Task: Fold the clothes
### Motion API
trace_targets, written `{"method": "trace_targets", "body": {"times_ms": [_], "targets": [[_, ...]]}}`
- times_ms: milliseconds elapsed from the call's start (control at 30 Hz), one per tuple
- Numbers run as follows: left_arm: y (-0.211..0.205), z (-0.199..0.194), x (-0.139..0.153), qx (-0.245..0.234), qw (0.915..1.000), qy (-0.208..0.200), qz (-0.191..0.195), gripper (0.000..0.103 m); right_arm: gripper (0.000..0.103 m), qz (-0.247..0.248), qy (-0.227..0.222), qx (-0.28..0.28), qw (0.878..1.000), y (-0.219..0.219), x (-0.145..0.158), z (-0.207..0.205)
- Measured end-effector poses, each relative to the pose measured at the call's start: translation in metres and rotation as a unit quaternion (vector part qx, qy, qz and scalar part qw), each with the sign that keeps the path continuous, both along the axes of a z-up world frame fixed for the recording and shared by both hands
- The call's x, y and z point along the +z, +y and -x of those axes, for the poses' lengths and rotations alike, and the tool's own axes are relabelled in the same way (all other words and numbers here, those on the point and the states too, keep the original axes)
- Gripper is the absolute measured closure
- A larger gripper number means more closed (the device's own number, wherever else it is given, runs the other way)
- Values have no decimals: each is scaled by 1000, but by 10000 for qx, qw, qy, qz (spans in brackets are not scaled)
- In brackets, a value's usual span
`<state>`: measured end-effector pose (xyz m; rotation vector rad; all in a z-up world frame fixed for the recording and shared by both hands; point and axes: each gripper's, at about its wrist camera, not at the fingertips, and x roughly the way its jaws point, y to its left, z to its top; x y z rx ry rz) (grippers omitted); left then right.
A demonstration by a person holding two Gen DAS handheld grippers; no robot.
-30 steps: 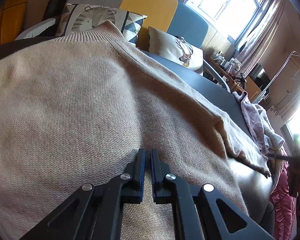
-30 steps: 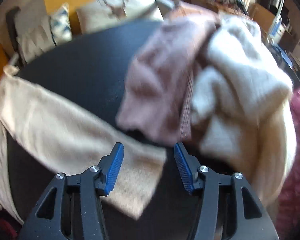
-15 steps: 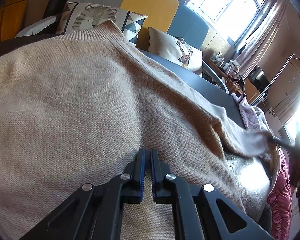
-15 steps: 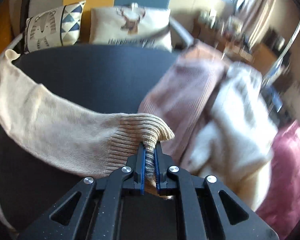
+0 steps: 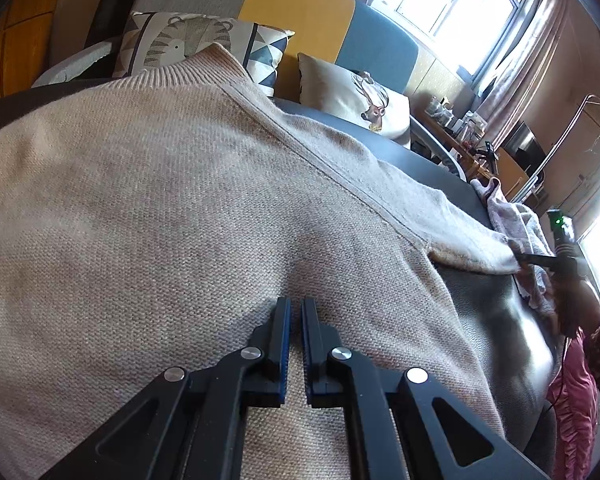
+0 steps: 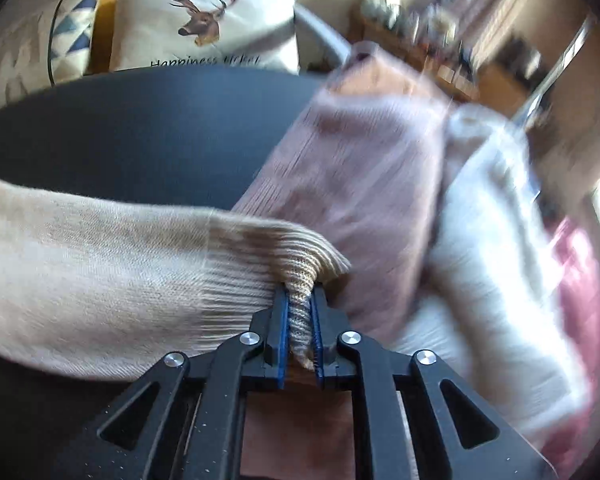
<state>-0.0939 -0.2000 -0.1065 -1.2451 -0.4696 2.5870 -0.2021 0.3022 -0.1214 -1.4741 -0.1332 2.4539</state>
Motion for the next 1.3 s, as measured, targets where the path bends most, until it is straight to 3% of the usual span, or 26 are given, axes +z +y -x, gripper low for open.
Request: {"method": "trace_targets", "body": {"times_ms": [67,167,233,333,400,600,667,767,867,933,1033,1133,1233,1300], "targets": [[-1,1,0,3,10000,-1,1,99,80,-8,320,-158,9994,-4,16,-10],[-1,1,0,28,10000,-16,-1,99,78,50,1180,-300,9925,-24,53,-36],[-1,1,0,72,10000,-33,-23,99,77,589,1559,46,9860,-56,71,-50],[-1,1,0,121,9999,-55,-23,99,77,1397,1403,1093,9741,-130,76,-51],[-2,1,0,137,9999,-69,-23,99,77,1669,1194,1796,9621,-188,71,-48],[-7,-5,9,255,9996,-124,-81,99,77,1914,642,3134,9279,-321,42,-44],[-8,-14,17,246,9997,-17,89,98,77,1648,451,3353,9265,-350,27,-45],[-14,-22,27,243,9969,126,735,90,77,893,308,3393,9359,-361,9,-43],[-32,-24,35,429,9912,106,1244,89,55,673,443,3027,9497,-347,5,-41],[-53,-22,38,736,9885,42,1320,89,52,965,465,2784,9545,-335,2,-38],[-88,-21,26,1269,9817,-215,1403,88,52,902,575,2727,9561,-338,-3,-38],[-104,-28,24,1357,9869,-48,869,87,52,831,581,2674,9582,-341,-2,-43],[-94,-26,25,1266,9854,-14,1136,84,52,949,343,2364,9664,-341,10,-36],[-87,-25,25,1189,9839,8,1331,82,52,1147,511,2274,9657,-346,27,-40]]}}
